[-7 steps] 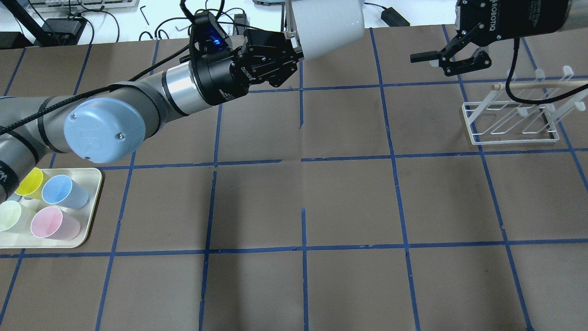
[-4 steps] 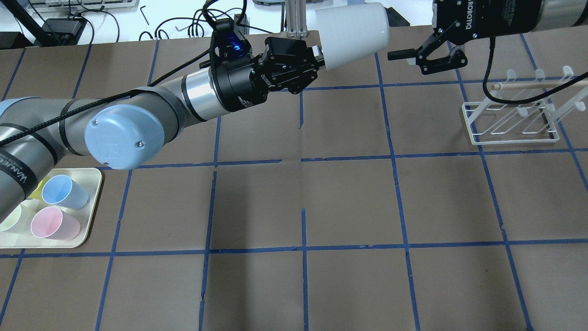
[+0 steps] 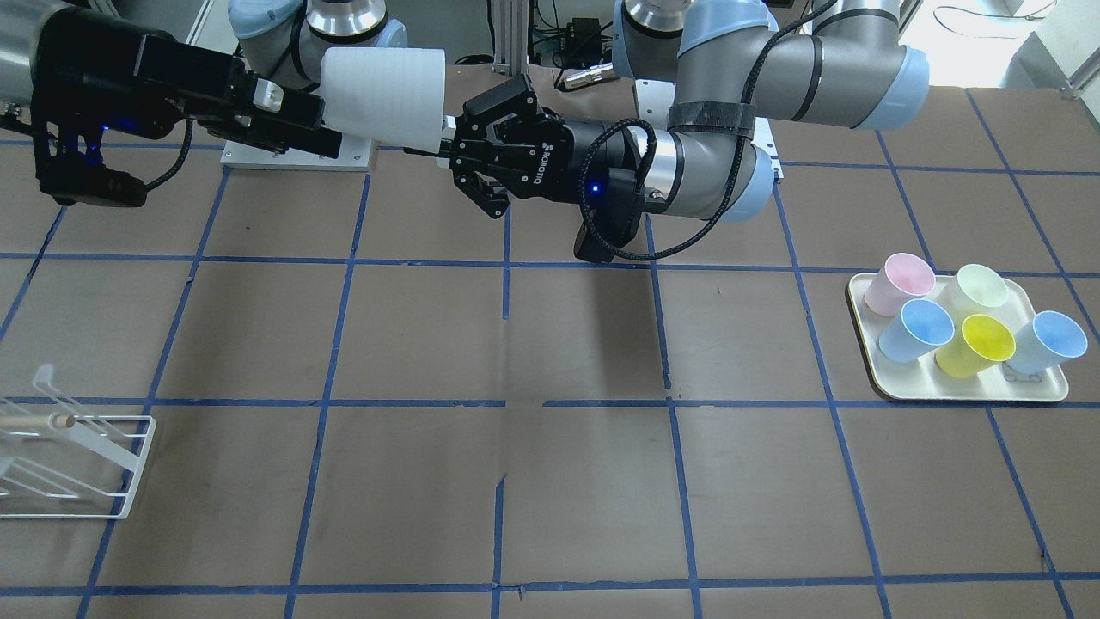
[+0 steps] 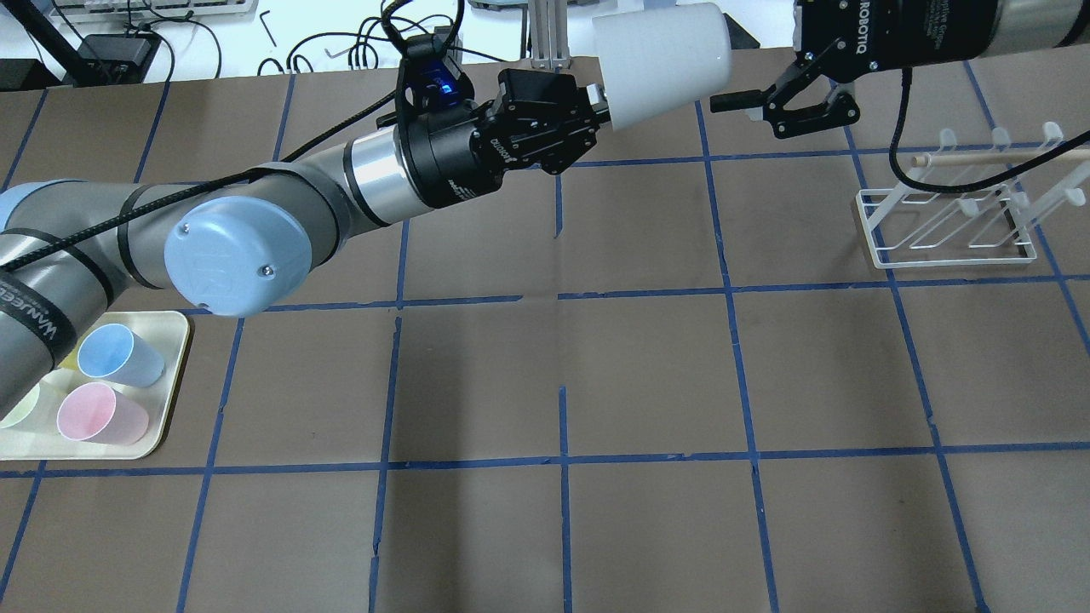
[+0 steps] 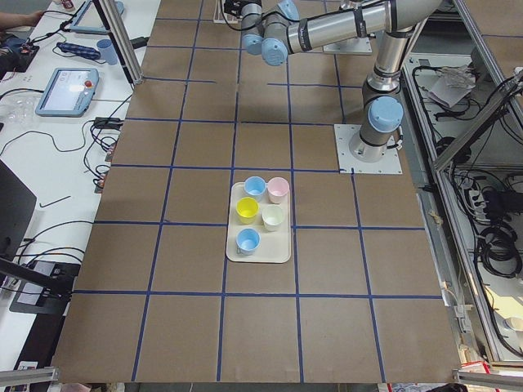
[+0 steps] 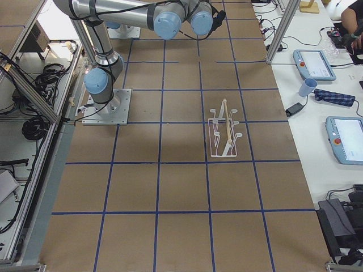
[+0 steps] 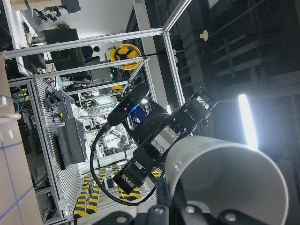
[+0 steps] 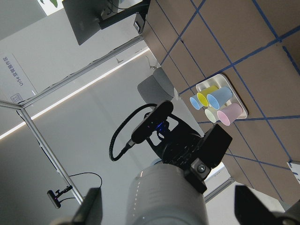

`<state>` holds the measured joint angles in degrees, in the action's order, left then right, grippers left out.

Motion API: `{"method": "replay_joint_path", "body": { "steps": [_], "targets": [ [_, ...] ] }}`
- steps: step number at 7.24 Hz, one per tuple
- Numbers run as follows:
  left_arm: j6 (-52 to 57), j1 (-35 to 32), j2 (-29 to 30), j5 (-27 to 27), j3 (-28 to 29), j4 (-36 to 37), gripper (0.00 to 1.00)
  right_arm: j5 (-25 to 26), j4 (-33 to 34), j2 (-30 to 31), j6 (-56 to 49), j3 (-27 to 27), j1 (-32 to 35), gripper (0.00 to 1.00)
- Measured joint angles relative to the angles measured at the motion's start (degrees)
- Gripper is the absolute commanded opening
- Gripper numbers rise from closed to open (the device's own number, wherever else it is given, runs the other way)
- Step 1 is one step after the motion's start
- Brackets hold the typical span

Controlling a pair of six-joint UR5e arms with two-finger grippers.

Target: Transfer IKEA cup to right arm and place on rack

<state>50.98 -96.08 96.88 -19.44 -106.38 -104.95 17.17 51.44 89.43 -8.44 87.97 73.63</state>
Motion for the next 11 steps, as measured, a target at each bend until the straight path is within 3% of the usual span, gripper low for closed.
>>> {"method": "replay_joint_path", "body": {
  "steps": [6,7,9,11],
  "targets": [
    [-0.01,-0.42,0.62,-0.07,0.12,0.70,0.00,0.46,-0.41,2.29,-0.06,0.28,2.00,1.00],
    [-0.01,-0.42,0.65,-0.07,0.12,0.71,0.04,0.56,-0.41,2.09,-0.03,0.32,2.02,0.99],
    [-0.02,-0.46,0.68,-0.07,0.08,0.65,0.36,0.65,-0.28,1.77,0.05,0.36,1.93,0.91],
    [-0.10,-0.50,0.67,-0.11,0.09,0.60,0.37,0.67,-0.43,1.68,0.14,0.36,1.74,0.73]
  ]
}}
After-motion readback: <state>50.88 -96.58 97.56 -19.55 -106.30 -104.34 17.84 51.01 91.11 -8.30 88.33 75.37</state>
